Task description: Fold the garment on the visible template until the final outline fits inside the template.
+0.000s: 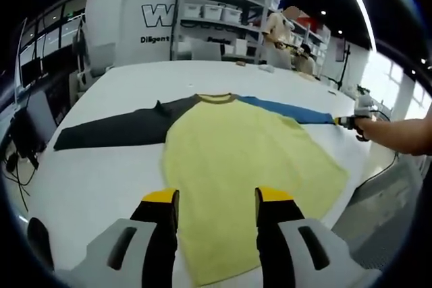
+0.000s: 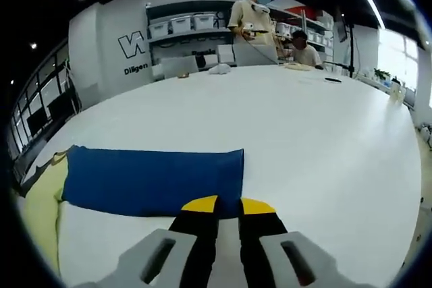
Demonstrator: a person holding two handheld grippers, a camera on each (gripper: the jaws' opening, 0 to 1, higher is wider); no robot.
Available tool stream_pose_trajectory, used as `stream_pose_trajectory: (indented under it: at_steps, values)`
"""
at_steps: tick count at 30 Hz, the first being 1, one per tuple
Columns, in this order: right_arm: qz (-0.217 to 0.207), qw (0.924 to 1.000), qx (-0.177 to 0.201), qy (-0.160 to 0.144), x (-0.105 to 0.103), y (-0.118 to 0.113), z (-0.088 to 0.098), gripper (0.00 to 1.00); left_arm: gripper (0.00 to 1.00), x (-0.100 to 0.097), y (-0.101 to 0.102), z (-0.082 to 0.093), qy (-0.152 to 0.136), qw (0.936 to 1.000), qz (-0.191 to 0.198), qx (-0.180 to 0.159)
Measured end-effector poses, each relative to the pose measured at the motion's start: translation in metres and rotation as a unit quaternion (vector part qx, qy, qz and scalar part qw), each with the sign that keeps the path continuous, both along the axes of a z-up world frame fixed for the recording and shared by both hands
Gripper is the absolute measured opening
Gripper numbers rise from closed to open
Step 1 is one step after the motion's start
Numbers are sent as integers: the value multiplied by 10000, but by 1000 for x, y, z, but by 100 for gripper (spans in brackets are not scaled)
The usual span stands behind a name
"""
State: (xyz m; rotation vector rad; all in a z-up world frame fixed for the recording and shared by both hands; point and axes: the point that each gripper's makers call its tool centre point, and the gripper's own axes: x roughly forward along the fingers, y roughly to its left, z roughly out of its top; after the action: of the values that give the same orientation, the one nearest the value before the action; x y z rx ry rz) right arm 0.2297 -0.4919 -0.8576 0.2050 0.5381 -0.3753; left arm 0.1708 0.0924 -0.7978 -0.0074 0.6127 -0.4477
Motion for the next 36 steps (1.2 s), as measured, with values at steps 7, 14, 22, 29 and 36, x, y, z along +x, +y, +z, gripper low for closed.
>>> stream_pose_trajectory:
  at_steps: [7,14,22,29,36]
  values:
    - [112,9992,-295,261,-3,-1,0,0,40,0,0,0,14,10000,1,-17]
    - [89,9983,-439,362,0,-8,1,0,40,-1,0,0,12,10000,7,6]
    - [48,9984,-464,308,-2,-13,2,3,39,-1,0,-1,41,10000,11,3]
    - [13,9989,-402,254,1,-8,1,9,38,-1,2,-2,56,10000,35,6]
    - [114,9979,-548,319,4,-4,0,9,38,-1,3,-2,68,10000,49,15]
